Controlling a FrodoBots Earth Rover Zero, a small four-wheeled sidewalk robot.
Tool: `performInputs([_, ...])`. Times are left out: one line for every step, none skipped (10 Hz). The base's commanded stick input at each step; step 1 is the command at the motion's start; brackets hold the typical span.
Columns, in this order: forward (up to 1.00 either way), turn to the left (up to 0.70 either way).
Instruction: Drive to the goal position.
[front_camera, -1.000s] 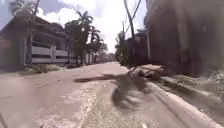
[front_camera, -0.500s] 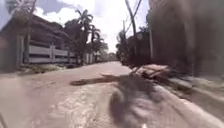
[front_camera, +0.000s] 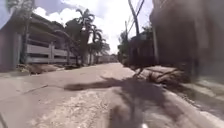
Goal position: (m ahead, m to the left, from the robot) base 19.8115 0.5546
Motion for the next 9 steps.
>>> performInputs([0.85,0.0])
performInputs([0.85,0.0])
performInputs([0.85,0.0])
performInputs([0.85,0.0])
performInputs([0.85,-0.02])
performInputs([0.85,-0.22])
performInputs([0.85,-0.31])
performInputs([0.85,-0.3])
performInputs([0.85,-0.06])
